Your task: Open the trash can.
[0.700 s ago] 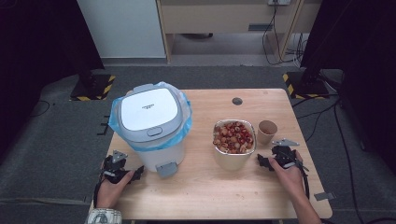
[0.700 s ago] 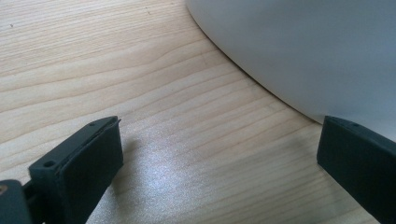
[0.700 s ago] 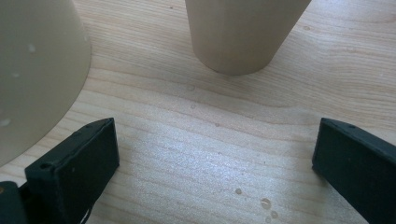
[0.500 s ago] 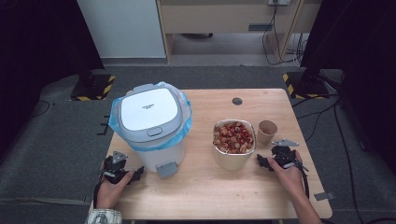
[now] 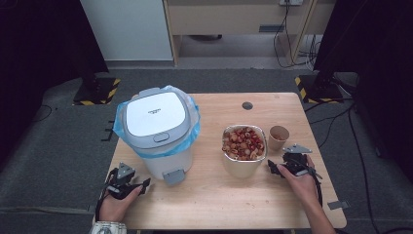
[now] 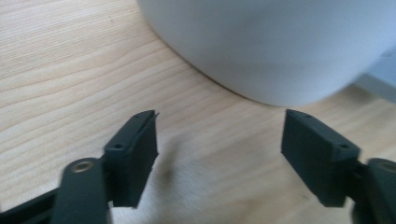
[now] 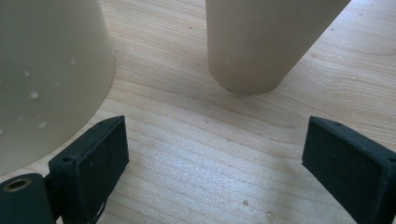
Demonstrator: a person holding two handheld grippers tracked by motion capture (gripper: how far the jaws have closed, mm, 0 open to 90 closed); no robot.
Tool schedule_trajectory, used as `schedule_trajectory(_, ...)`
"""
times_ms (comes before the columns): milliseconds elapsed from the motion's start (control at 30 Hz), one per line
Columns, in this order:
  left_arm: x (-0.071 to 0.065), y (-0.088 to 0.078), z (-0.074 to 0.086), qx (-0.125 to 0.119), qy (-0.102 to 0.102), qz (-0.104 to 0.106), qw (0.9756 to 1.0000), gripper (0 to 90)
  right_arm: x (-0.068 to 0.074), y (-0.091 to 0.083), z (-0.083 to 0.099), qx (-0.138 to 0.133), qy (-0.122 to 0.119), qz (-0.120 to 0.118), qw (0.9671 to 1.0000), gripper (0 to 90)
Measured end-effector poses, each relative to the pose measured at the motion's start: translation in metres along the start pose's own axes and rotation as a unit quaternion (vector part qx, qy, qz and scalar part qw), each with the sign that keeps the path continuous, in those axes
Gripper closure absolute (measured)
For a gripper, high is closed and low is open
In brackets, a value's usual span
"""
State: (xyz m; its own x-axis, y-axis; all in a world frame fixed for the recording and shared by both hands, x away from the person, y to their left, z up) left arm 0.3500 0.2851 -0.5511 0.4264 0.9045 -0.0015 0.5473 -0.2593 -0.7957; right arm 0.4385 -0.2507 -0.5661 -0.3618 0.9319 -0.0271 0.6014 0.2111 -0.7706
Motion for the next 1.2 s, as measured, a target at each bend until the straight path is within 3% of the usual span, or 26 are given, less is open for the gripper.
schedule_trajectory(400,-0.024,-0.025,0.000,-0.029,0.026,0.022,0.9990,56.5,0.000,-0.001,0.000,0.000,-0.008,0.001,1.0000,8.8)
schedule_trajectory(467,-0.030,-0.028,-0.003,-0.041,0.035,0.034,0.9979,60.1,0.001,-0.002,0.001,-0.001,-0.007,-0.001,1.0000,8.7)
schedule_trajectory(800,-0.051,-0.028,-0.014,-0.053,0.081,0.070,0.9929,81.0,0.001,-0.004,0.002,0.002,-0.010,0.002,0.9999,8.8)
schedule_trajectory(1067,-0.073,-0.016,-0.025,-0.046,0.138,0.080,0.9861,89.2,-0.002,-0.005,0.004,0.005,-0.001,0.005,1.0000,8.9)
schedule_trajectory(1200,-0.081,-0.011,-0.029,-0.044,0.156,0.080,0.9835,89.7,-0.003,-0.004,0.005,0.006,-0.002,0.004,1.0000,9.0)
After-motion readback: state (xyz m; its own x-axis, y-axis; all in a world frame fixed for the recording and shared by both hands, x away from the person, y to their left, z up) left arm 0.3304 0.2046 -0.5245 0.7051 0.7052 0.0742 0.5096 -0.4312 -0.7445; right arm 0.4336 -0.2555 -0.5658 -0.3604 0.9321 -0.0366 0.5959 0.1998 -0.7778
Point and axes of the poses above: each handheld gripper's, and its own axes: y roughly forward along the jaws, z roughly out of its underside, x roughly to its left, the point moved 5 cm from there along y, roughly forward along the jaws, and after that the axes turned 8 degrees about x, right-handed, at the moved point
